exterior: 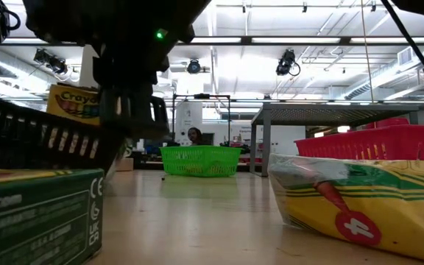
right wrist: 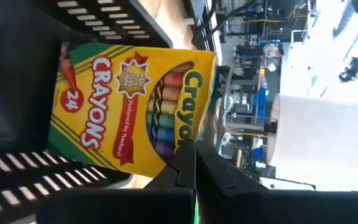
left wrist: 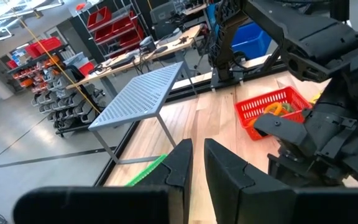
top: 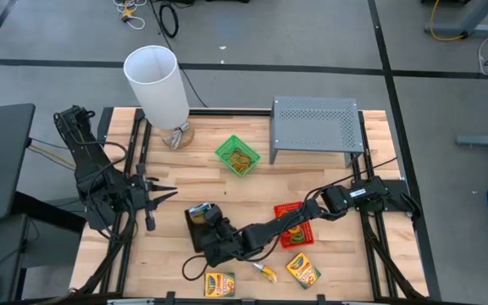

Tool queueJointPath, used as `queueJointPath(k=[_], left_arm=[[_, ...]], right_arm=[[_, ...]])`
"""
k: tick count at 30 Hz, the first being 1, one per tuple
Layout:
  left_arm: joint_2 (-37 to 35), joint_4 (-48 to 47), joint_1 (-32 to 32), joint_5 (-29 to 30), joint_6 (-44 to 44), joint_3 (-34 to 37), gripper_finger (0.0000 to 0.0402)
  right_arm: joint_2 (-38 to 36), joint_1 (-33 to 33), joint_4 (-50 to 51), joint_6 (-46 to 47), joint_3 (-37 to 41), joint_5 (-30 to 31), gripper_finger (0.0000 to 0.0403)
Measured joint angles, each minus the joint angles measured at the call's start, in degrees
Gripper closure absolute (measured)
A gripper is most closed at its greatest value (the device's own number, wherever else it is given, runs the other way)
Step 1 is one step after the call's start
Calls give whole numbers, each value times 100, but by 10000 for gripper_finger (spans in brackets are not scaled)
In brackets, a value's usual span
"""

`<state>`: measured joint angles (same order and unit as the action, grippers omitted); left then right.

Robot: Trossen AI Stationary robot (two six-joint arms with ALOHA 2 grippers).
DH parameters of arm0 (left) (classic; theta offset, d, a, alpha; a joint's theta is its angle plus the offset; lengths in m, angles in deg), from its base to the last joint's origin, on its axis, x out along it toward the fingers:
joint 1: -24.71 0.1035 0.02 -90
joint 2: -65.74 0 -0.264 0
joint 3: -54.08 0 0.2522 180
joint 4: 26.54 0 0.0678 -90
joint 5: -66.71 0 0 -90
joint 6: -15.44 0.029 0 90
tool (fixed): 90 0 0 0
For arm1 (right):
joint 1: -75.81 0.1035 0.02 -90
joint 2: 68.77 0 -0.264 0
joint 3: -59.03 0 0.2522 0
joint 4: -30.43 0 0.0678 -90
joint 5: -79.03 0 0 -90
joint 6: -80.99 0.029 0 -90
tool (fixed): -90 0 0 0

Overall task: Pick & Place Office Desk Supplies
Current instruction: Put the yellow crayon box into the black bin

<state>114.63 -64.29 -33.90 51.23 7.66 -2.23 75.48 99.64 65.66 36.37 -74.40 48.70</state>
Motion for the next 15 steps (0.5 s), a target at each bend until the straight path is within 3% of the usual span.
queueJointPath(k=[7,15], left_arm=[[76,-22,0,-4,-6,0,351],[102,-41,0,-101,-41,0,351]], right_arm=[[0,5,-98,-58,0,-144,397],[11,64,-7,-257,7,-475,353]])
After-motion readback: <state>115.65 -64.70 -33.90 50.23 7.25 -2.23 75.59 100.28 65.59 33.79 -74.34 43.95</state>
